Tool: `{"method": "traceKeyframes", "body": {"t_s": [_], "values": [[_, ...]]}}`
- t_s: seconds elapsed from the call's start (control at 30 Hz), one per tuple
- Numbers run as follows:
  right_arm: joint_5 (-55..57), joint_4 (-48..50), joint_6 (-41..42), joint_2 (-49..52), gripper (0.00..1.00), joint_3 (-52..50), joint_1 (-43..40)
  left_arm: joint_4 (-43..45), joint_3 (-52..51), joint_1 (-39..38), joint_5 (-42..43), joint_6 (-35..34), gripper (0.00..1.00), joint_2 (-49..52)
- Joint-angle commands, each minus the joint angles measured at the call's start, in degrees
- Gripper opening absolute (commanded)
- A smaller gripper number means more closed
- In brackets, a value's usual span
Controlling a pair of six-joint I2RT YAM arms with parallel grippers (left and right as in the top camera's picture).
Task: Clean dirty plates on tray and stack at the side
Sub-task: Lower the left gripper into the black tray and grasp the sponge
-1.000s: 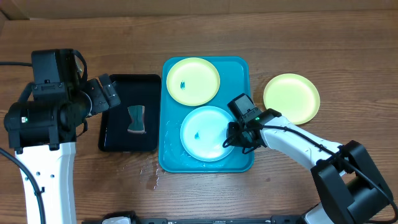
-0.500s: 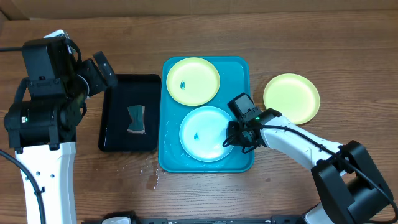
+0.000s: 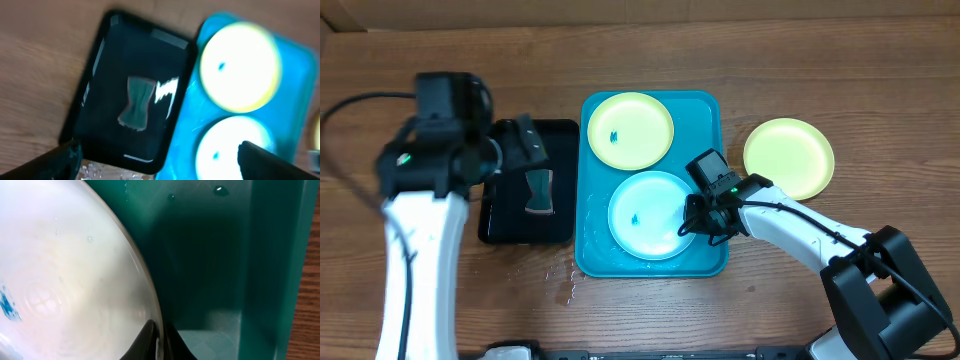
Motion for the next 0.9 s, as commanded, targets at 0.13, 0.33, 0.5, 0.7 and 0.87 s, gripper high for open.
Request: {"method": "traceKeyframes", "body": {"t_s": [0.13, 0.33, 0.5, 0.7, 0.87], "values": [[0.09, 0.13, -0.07, -0.57, 0.07, 1.29, -0.13, 2.8, -4.31, -0.28, -0.68, -0.7, 0.83, 12.94], [-0.13, 0.42, -0.02, -0.57, 0.07, 1.29, -0.13, 3.82, -4.31, -0.48, -0.72, 3.65, 0.17, 21.46], [-0.17, 0.46, 0.22, -0.57, 0.07, 1.29, -0.13, 5.35, -4.31, -0.48, -0.87, 6.58, 0.31, 26.75], [-0.31, 0.52, 0.2, -0.57, 0.07, 1.29, -0.13, 5.33, -4.35, -0.48, -1.31, 7.48, 0.33, 29.73], [-0.33, 0.61, 0.2, -0.57, 0.07, 1.29, -0.13, 5.25, -4.39, -0.48, -1.31, 7.65, 0.31, 30.05]]}}
